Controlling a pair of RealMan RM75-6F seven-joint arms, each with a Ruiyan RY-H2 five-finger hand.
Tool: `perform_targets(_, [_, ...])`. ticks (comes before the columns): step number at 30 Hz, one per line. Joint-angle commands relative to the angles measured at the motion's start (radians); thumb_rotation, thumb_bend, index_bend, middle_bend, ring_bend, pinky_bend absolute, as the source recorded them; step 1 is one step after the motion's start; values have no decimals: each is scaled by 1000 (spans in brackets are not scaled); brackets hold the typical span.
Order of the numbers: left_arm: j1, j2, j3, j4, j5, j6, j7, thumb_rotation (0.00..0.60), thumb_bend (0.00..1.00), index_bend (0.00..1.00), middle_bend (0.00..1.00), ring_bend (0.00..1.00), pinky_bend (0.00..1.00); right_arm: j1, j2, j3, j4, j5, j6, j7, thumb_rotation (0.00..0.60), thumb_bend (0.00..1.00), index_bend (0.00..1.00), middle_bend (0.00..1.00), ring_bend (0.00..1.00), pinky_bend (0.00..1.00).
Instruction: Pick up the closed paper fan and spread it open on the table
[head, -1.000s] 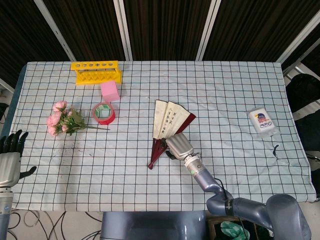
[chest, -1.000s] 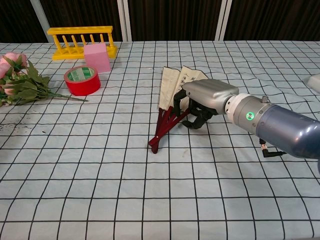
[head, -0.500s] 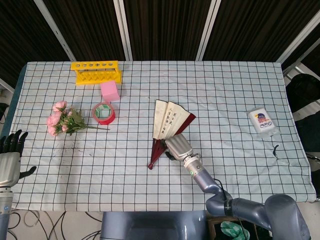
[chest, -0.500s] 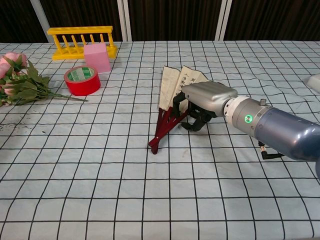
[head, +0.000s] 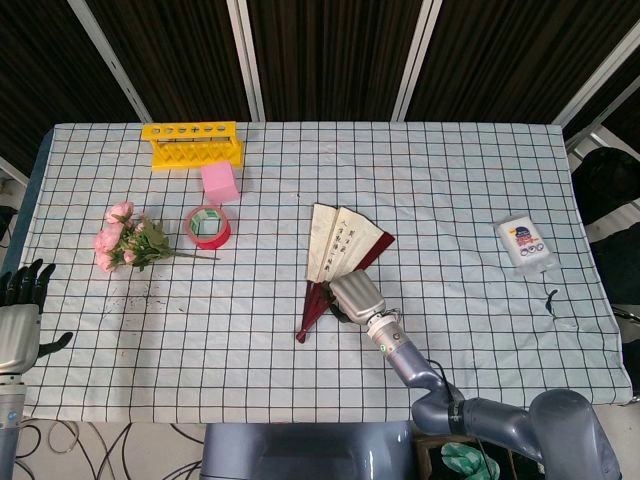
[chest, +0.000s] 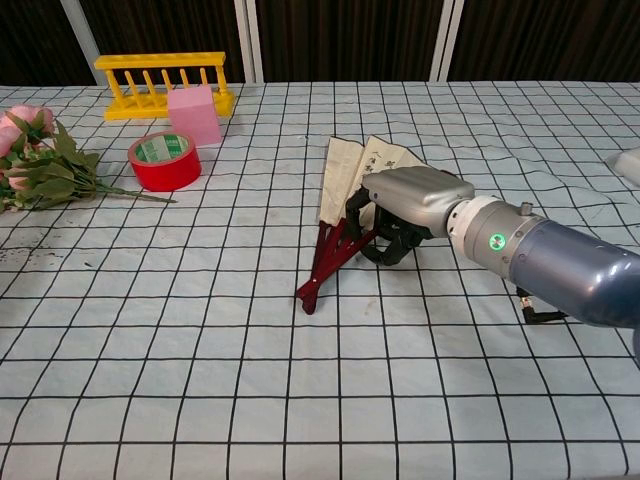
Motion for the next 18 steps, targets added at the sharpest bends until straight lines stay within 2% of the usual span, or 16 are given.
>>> perform_targets(1, [0, 0, 0, -1, 1, 0, 0, 600, 8, 0, 0, 0, 0, -2, 4, 0, -6, -10, 9, 9, 600, 596, 661, 934, 1000, 912])
perform_targets(6, [0, 0, 1, -2, 2, 1, 0, 600, 8, 0, 0, 0, 0, 0, 18, 7, -20, -33, 27, 29, 600, 710, 726, 934, 1000, 912])
perform_targets(18, [0, -2, 2, -5, 2, 2, 9, 600, 8, 0, 0, 0, 0, 14, 72, 68, -102, -72, 89, 91, 600, 768, 828, 934, 1000, 912])
